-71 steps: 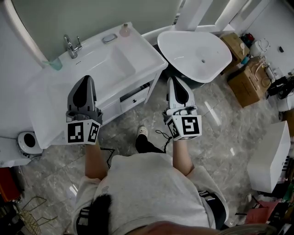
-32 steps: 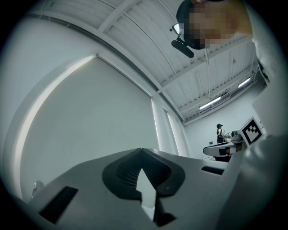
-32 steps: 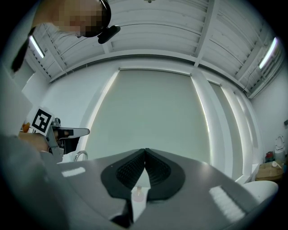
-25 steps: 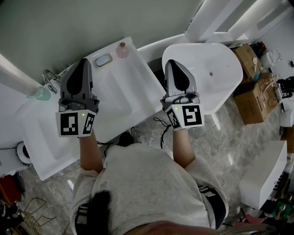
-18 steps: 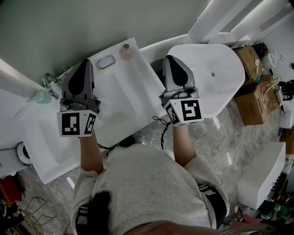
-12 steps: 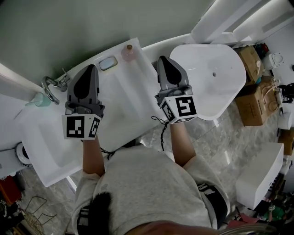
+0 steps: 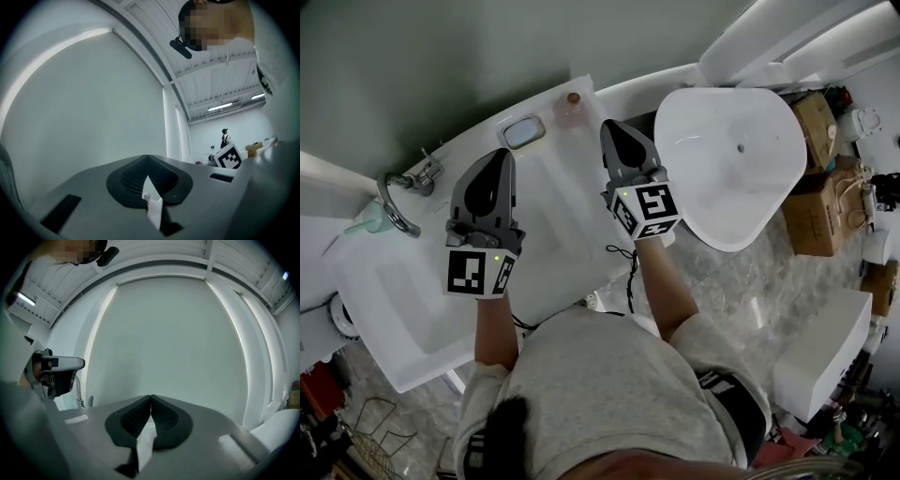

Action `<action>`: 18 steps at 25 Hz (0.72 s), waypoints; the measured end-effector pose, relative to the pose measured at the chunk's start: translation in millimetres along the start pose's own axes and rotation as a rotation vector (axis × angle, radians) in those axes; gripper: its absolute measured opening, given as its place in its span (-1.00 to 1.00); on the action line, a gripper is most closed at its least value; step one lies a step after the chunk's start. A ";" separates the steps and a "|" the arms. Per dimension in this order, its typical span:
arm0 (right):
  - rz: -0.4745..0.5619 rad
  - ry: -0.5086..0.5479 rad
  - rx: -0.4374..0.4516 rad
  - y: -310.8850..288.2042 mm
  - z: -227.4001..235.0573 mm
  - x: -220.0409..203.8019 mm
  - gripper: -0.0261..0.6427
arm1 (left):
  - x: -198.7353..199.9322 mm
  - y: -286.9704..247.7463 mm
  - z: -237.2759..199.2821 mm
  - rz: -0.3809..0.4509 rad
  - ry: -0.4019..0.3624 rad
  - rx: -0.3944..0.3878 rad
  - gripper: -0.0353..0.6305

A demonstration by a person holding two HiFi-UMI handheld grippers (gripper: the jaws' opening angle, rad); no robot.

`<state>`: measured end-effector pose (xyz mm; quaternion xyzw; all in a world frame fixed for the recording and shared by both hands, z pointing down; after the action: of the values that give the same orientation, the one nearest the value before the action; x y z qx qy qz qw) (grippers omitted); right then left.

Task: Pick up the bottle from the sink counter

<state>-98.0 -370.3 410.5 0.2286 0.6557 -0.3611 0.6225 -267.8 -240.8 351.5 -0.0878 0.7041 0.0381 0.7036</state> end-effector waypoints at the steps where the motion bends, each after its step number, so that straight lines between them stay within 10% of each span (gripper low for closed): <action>1: -0.009 -0.004 0.003 -8.0 1.2 -5.1 -0.92 | -3.3 -1.7 -2.1 -0.005 0.005 -0.003 -0.87; 18: -0.163 -0.089 -0.024 -117.4 23.2 -93.8 -0.46 | -49.0 -12.7 -43.0 -0.104 0.071 0.001 -0.87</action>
<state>-159.5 -448.4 525.6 0.1509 0.6481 -0.4123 0.6223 -308.2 -257.4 401.6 -0.1253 0.7232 -0.0019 0.6791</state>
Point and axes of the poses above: the fingertips, and each gripper's own axes: y backward along the fingers, z to its right, x out of its top, the point moved 5 cm from there along y, backward along the fingers, and after that the axes turned 11 degrees about -z, right-handed, at the moved point
